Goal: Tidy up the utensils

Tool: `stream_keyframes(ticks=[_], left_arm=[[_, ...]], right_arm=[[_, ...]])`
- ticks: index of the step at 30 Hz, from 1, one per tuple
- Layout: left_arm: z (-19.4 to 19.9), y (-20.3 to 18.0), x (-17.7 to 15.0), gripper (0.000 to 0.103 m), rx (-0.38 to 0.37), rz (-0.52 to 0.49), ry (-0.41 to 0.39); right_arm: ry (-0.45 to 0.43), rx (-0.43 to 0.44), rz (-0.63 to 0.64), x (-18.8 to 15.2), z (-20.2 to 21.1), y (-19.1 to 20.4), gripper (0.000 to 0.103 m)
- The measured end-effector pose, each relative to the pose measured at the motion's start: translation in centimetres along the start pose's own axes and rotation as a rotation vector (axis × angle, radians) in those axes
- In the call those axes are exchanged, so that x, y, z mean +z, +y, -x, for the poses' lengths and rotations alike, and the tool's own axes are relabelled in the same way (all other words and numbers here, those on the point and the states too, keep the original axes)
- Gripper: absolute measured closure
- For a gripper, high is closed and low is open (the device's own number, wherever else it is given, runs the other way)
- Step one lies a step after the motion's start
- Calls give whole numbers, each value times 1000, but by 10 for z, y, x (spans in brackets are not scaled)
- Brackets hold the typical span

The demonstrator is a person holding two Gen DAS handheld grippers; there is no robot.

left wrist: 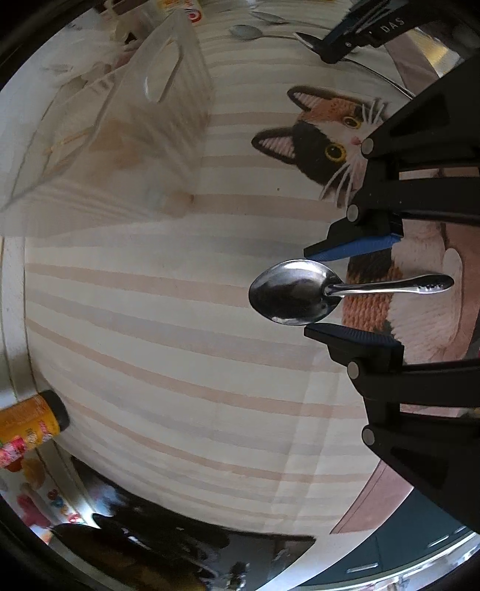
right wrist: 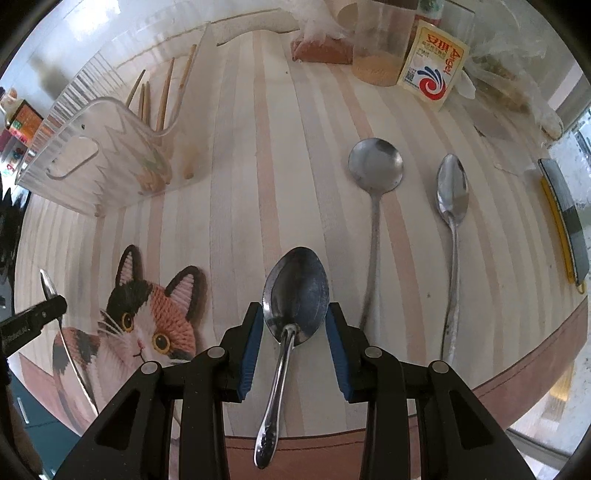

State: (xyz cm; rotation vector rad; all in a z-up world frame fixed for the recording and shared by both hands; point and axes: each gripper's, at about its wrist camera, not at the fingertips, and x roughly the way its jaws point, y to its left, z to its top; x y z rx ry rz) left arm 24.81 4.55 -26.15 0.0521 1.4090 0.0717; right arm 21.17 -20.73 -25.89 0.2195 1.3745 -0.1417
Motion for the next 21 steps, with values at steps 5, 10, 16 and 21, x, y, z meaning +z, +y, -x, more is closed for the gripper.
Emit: stream_keyframes(ticks=[5,10,16,21], left_arm=[[18,-11,-4,72,-12,-18,-21],[38,-10,-12,72,-34,-20,-45],[71,-14,-4,72,-53,-18,-93],[100,-10,4,72,-60,-14,-144]], right_arm=[[-24,9,3,4,14,-3,67],[-60,23,13,0,35,-3,67],[-100,56,23,8,58,5,67],[-140,84,28,21,70,9,67]])
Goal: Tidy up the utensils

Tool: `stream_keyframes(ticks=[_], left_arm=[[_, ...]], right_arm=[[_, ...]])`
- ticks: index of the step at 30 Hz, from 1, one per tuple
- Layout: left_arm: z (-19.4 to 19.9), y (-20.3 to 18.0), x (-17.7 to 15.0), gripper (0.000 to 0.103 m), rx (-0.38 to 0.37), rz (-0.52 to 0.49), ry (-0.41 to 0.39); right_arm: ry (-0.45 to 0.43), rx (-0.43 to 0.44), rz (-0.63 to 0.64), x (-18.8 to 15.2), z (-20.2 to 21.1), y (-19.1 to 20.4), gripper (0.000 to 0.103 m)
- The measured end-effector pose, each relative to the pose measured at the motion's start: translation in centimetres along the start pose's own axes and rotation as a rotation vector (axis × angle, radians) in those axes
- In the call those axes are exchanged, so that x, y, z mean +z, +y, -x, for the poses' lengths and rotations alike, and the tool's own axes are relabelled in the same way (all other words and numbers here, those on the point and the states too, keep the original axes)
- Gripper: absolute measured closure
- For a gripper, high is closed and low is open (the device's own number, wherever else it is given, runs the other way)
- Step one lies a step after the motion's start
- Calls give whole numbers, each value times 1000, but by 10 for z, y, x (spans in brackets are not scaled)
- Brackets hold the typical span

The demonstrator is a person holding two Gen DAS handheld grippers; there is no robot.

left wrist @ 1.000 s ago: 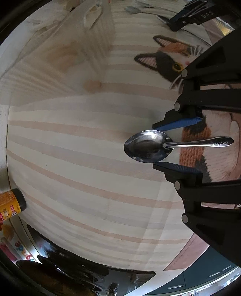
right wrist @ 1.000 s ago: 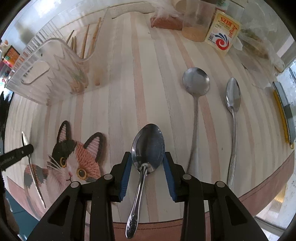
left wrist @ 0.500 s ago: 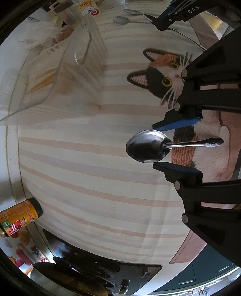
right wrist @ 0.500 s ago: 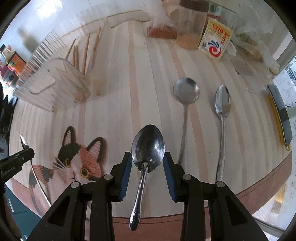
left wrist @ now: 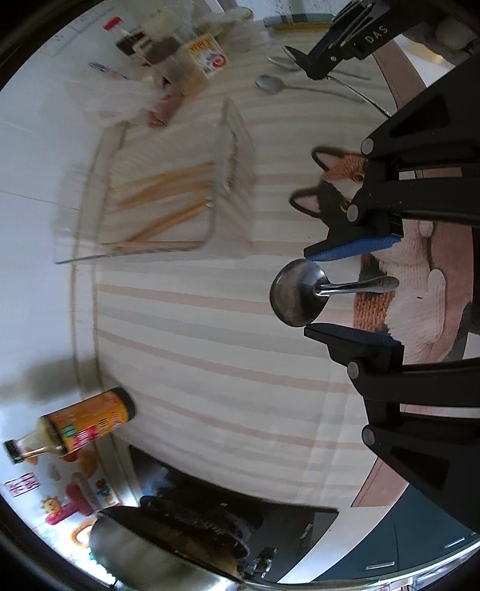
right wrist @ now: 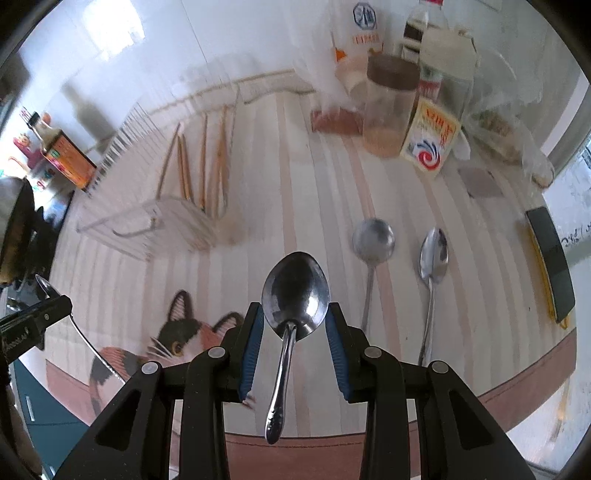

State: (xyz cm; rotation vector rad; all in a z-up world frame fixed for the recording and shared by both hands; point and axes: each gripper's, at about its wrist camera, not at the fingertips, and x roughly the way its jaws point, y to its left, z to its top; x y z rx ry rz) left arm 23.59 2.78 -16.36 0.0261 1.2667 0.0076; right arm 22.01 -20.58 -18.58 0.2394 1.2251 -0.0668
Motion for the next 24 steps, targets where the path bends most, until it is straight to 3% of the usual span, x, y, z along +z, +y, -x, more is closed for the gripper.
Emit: stream_keyframes(ticks=[1,2,8,11,13,14,18,24], left_arm=[[5,4,4,84,-7,1,-11],[10,7,7,87,-19,2,-17],[37,12,29,87,-76,20,-73],[28,27,34,81,-111,92,-53],[14,40,33,58,-138,147,-26],[5,46,31,55,-143,168,-10],[-40,49,25,53,-144,184,64],[-102,19,10,54,-70,66,153]], right_arm=[[-9,10,0,3,5,1,67],[-16,16,2,5,9,2,67],[-77,67,15,32,35,6,67],[-68,86,19,42,35,9,67],[-46,95,16,43,30,10,67],[-25,95,18,42,24,10,67],[67,89,4,31,-12,9,67],[157,43,-9,15,-54,6,68]])
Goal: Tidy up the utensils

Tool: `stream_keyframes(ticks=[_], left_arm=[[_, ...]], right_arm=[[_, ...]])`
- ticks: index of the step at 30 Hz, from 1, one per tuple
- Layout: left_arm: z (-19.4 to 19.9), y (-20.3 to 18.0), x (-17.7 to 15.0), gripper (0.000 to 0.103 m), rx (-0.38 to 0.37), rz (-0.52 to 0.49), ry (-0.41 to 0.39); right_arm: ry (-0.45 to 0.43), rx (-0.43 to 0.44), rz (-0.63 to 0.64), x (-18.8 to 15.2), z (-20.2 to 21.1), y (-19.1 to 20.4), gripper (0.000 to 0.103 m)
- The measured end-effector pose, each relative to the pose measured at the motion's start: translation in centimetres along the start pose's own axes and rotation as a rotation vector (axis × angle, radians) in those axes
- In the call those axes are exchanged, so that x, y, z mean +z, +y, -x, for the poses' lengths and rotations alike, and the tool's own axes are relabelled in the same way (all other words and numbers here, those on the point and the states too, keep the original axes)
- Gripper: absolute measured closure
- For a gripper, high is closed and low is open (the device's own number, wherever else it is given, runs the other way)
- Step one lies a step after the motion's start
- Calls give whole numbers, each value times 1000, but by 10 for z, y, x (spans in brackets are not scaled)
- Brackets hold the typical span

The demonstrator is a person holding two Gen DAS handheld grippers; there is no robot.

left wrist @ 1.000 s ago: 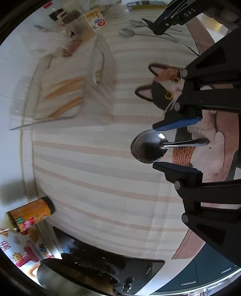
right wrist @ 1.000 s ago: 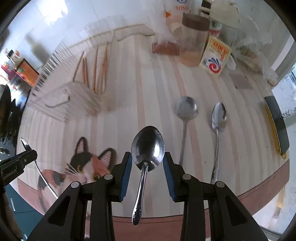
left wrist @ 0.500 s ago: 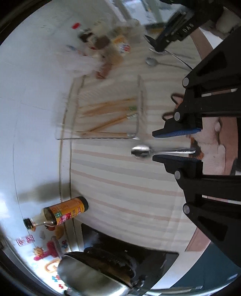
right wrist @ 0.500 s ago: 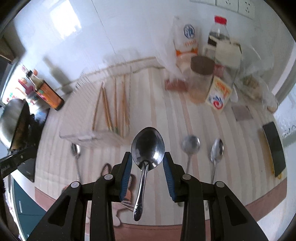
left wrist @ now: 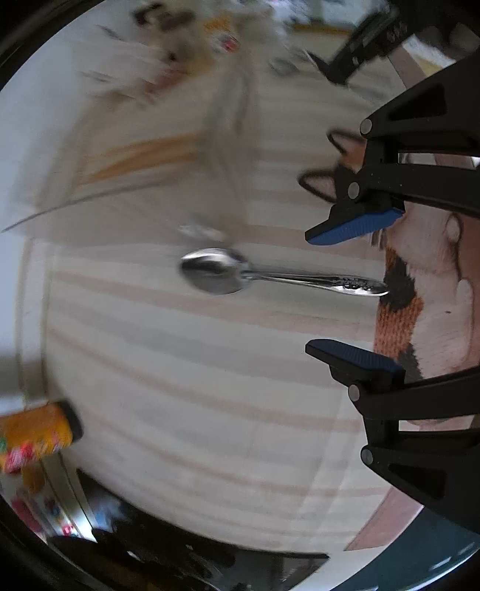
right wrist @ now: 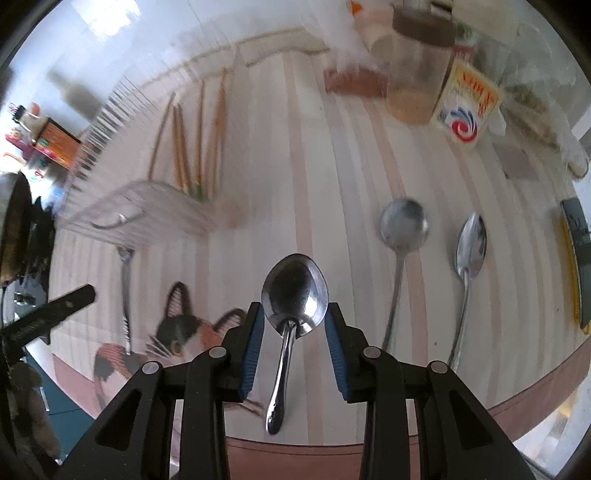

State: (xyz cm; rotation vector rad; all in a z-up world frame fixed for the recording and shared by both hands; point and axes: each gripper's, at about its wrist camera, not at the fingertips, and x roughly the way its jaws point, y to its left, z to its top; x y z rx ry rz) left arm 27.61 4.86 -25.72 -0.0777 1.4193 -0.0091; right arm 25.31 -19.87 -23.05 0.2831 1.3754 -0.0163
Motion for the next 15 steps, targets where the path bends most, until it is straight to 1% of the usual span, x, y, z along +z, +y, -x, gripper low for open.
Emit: stream_keyframes(ticks=[1,2,3,4,5,6,10,13,14,15], left_arm=[[-10,-4,-1,54,18,-15,18],[-19,-6,-2,59,47,-10,-1],[-27,-8,-3,80,59,-18,11],[-29,-9,-5,84,72,-22,6],[-28,-11,-6,90,79,-31,-12],[-28,-13,-6,96,87,-41,-11],[-22,-9,-6,99,68,-19,-8],[-10,-3,-18,103,60,-3,-17],[-4,0,-22,103,59,5,-23],[0,3,-28,103,54,13,-27]], right_arm=[[6,-8,0,-1,-3,0,68],[11,-17,2,-1,-6,-1,96],[27,-18,9,-1,-10,0,101],[33,-26,1,-2,-13,-1,102],[36,-29,-1,-2,-15,-2,102],[42,-36,-2,-2,-17,-4,102],[95,0,-50,-4,-28,-11,101],[118,30,-88,-7,-30,-17,101],[123,35,-96,-9,-31,-18,98],[130,40,-106,-10,-32,-20,93]])
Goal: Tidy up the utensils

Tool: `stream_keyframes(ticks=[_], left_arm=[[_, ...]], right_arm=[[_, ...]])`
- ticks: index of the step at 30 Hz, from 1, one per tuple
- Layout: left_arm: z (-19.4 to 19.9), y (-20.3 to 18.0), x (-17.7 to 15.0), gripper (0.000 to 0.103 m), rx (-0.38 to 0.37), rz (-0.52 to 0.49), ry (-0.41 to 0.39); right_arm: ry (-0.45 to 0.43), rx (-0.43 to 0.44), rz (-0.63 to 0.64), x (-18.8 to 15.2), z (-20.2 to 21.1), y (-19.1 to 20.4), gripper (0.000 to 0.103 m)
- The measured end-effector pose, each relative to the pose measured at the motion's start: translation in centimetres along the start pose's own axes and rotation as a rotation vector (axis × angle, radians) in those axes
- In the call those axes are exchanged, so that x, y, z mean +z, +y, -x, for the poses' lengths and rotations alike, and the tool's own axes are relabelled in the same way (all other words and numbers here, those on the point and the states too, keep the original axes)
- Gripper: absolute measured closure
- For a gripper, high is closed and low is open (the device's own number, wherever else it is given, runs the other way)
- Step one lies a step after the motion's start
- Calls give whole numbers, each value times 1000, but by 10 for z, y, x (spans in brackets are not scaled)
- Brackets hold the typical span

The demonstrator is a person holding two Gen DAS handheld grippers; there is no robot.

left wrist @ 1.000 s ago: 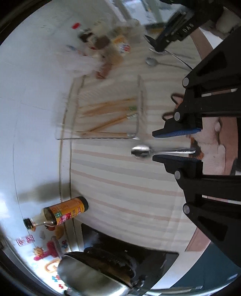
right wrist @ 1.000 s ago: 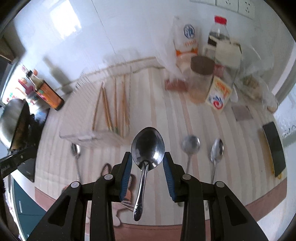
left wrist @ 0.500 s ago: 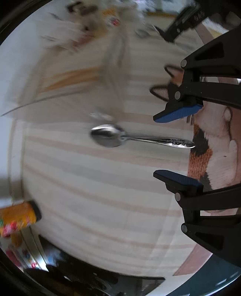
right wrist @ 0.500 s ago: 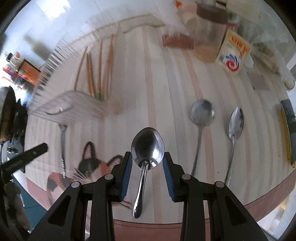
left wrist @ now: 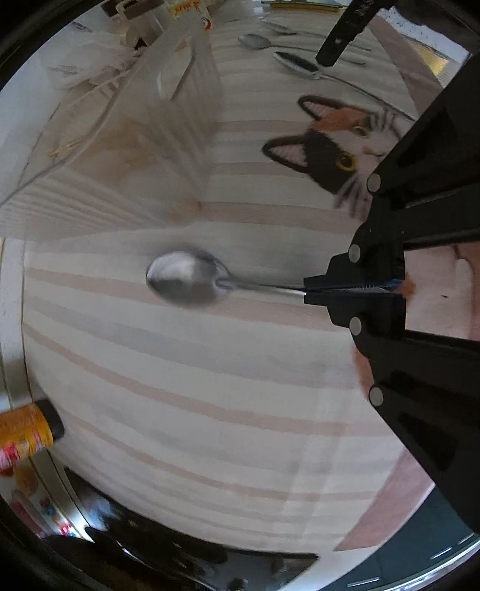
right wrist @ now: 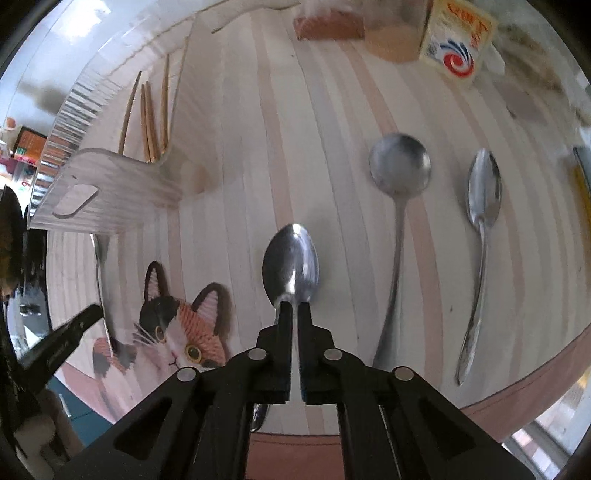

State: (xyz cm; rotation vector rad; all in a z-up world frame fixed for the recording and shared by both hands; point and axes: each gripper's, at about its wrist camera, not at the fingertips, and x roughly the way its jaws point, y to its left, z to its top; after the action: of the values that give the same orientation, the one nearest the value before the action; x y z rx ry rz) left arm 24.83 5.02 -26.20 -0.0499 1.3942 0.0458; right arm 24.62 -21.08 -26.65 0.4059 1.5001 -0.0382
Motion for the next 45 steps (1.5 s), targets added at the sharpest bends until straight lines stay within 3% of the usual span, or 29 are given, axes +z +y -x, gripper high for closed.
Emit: stream_keyframes(ticks=[4,8,11,14,16,18,20,21,26,33,35,36,37,38,45], left_arm=[[20,9,-18,103,-29,28,-9],[29,19,-26,100,-56,85,-23],[24,24,-24,95,-45,130,-4],[19,33,-10,75,-40,159,-13],[17,34,2,59,-37,160,-33],[16,32,15,58,-39,143,-50],[14,26,27,57,-35,112,-57],[12,21,34,57,-39,85,-59],[-1,-2,50,57,-36,13,-47],[-21,-25,59,58,10,-67,-55],[-20,-35,58,61,21,-97,-82],[-20,-38,58,73,20,-107,-92],[-19,-40,58,92,20,-119,-96],[-18,-40,57,99,19,-124,-92],[-17,-30,35,99,2,-99,-69]], right_arm=[[-4,52,-41,-2,1,-8,82],[-11,78,-62,1,-3,-11,58],[-21,57,-54,12,-10,-2,55],[-48,-3,-23,21,-15,16,47],[-72,-83,15,22,-18,31,49],[-107,-164,43,21,-20,43,65],[-137,-194,61,20,-20,48,73],[-144,-208,58,19,-19,48,85],[-139,-180,24,21,-13,37,93],[-112,-155,-25,19,-8,20,95],[-110,-153,-34,19,-6,13,95],[-108,-152,-38,19,-5,12,95],[-105,-151,-40,19,-5,11,95],[-104,-148,-44,14,-4,9,95],[-100,-84,-73,2,6,-11,95]])
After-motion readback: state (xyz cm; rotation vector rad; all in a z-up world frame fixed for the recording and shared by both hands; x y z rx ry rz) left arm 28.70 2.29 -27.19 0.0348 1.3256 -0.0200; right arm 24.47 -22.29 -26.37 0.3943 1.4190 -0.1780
